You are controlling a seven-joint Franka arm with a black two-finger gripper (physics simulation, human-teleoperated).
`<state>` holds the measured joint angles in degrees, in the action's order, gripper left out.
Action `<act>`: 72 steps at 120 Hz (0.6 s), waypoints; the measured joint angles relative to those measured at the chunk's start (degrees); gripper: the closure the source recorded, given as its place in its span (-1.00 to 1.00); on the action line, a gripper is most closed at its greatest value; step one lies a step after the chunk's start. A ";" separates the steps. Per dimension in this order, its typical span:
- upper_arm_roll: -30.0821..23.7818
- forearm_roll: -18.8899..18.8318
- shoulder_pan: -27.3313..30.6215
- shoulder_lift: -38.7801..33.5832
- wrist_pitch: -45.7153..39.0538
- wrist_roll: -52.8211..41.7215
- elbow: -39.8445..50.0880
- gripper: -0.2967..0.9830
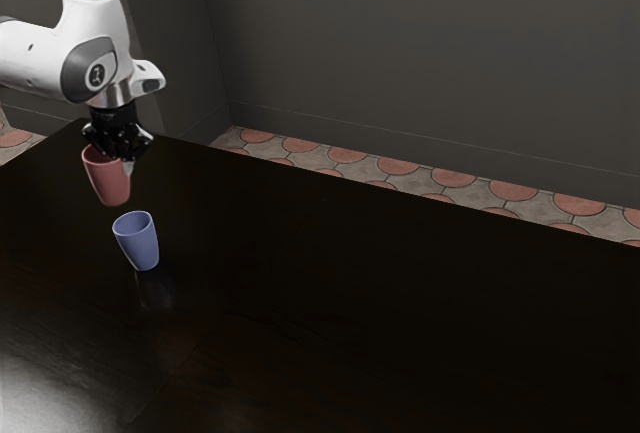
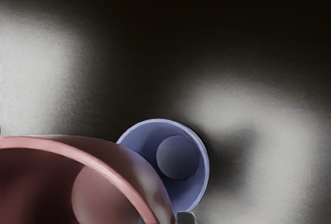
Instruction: Place the right cup onto the left cup
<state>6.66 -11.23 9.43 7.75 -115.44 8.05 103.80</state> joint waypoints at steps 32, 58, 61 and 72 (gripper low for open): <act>0.18 0.82 -0.21 4.99 -0.49 -4.95 -3.53 0.69; 0.20 2.17 -0.22 6.75 -1.63 -7.80 -3.58 0.69; 0.26 2.31 -0.24 6.88 -1.72 -8.08 -3.58 0.69; 0.48 2.61 -0.23 7.18 -2.09 -8.99 -3.32 0.69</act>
<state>7.15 -8.62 9.21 14.93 -117.53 -0.94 100.48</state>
